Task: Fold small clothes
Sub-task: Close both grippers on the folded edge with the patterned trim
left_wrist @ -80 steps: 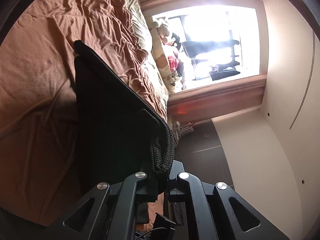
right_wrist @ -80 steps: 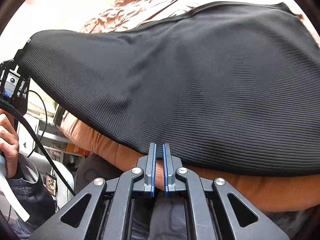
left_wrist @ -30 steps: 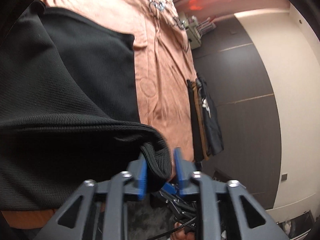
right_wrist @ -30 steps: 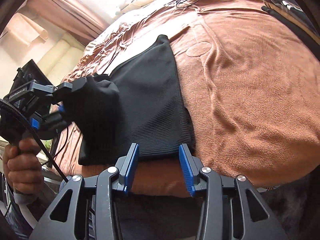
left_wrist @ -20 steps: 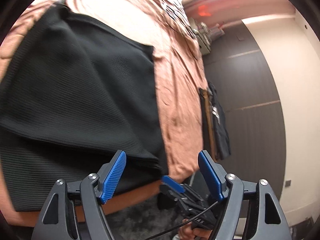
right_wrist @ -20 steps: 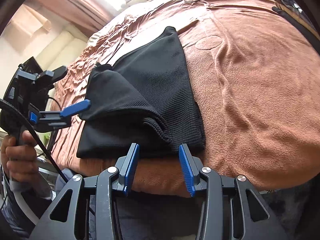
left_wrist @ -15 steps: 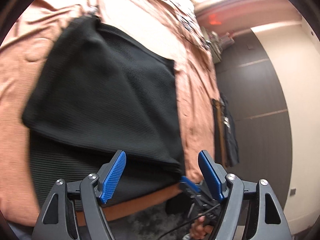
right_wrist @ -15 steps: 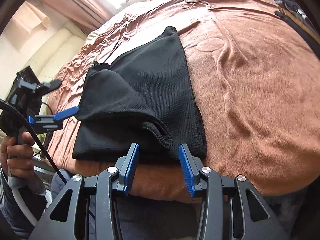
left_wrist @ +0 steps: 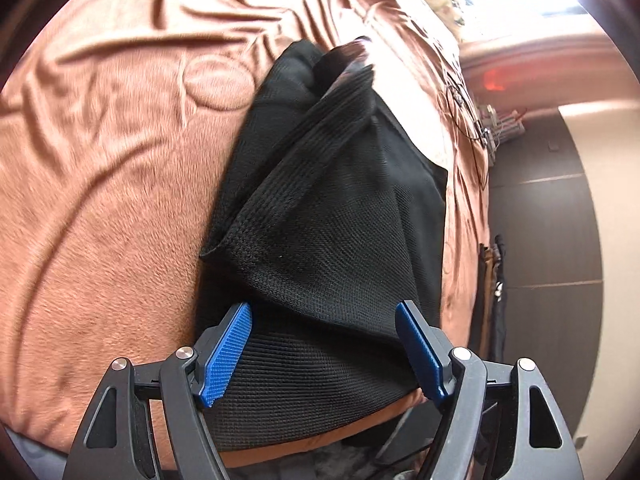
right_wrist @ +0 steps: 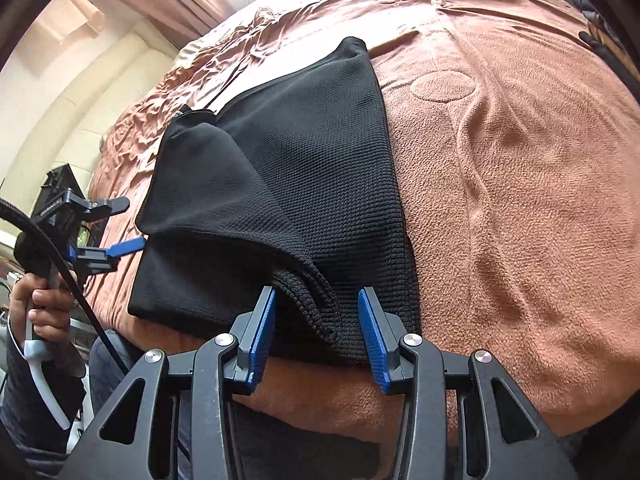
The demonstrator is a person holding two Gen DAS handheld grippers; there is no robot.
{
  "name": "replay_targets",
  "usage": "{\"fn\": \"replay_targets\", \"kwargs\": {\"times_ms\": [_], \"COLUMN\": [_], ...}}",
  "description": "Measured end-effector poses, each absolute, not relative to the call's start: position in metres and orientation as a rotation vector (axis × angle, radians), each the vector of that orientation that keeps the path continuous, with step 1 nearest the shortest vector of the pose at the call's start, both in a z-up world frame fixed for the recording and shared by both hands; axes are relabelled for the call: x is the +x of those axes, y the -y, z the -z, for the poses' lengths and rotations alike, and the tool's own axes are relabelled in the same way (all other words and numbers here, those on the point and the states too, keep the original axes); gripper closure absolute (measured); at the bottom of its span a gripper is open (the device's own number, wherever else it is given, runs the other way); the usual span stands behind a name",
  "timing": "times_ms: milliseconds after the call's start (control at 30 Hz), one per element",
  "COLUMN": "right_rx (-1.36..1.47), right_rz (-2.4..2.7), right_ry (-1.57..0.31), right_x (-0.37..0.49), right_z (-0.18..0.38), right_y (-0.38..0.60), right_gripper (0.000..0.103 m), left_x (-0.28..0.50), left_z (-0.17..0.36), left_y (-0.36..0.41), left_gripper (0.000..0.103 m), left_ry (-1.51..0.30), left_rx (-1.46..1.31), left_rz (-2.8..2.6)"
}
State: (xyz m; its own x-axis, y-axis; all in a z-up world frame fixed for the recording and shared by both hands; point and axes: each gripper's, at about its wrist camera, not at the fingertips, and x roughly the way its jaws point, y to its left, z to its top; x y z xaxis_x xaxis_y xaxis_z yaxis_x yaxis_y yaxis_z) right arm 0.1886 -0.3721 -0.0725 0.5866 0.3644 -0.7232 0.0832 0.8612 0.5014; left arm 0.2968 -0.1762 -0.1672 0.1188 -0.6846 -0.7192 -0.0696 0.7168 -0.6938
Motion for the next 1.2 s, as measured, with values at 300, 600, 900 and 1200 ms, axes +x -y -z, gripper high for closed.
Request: {"fn": "replay_targets", "kwargs": {"times_ms": [300, 600, 900, 1200], "right_rx": [0.528, 0.529, 0.551, 0.586], "right_rz": [-0.190, -0.195, -0.188, -0.191], "right_ry": [-0.937, -0.856, -0.850, -0.855], "right_x": [0.193, 0.174, 0.160, 0.159], "right_z": [0.077, 0.060, 0.061, 0.068], "right_y": [0.377, 0.383, 0.397, 0.401], "right_gripper": [0.094, 0.099, 0.099, 0.099], "left_x": [0.309, 0.325, 0.352, 0.383], "left_z": [0.180, 0.136, 0.095, 0.078], "left_y": [0.179, 0.197, 0.242, 0.298], "left_gripper": [0.081, 0.093, 0.094, 0.094], "left_ry": [-1.369, -1.260, -1.192, -1.186], "left_rx": [-0.660, -0.604, -0.557, -0.497], "left_rz": [0.415, 0.504, 0.602, 0.671]}}
